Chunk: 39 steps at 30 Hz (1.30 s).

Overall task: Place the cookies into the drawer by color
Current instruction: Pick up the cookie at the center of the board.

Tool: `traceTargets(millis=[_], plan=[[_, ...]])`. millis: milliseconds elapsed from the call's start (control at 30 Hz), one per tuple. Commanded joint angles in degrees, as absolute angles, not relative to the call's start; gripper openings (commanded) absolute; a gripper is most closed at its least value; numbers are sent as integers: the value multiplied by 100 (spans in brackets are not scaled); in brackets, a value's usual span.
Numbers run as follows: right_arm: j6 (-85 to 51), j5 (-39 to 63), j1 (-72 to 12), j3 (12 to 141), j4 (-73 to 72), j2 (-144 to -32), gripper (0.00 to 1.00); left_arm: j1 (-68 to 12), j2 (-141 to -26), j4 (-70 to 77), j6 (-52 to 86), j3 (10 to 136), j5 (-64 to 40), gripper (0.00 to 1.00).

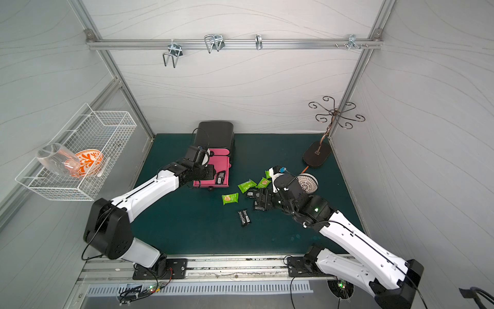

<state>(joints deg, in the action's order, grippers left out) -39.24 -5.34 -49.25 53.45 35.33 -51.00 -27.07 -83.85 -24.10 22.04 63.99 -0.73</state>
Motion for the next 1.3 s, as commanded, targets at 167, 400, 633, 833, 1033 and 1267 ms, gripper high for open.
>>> traceTargets(millis=[167, 400, 633, 833, 1033, 1267], plan=[[-3963, -624, -4918, 5307, 3421, -5001, 74, -5045, -7334, -1899, 3381, 5556, 933, 33], [-4069, -657, -4906, 5107, 3296, -4922, 75, -5745, -7567, -672, 4982, 4270, 786, 74], [-4031, -654, -4912, 5158, 3400, -4913, 75, -5926, -8735, -585, 5044, 4739, 368, 99], [-4035, -817, -4904, 5051, 3473, -4686, 76, -6012, -9571, -936, 4993, 5307, 515, 92], [-3986, -859, -4904, 5098, 3610, -4649, 76, -6023, -10083, -1389, 5175, 5614, 737, 64], [-4008, -809, -4889, 5111, 3535, -4693, 76, -6021, -10370, -1999, 4946, 5760, 1287, 47]])
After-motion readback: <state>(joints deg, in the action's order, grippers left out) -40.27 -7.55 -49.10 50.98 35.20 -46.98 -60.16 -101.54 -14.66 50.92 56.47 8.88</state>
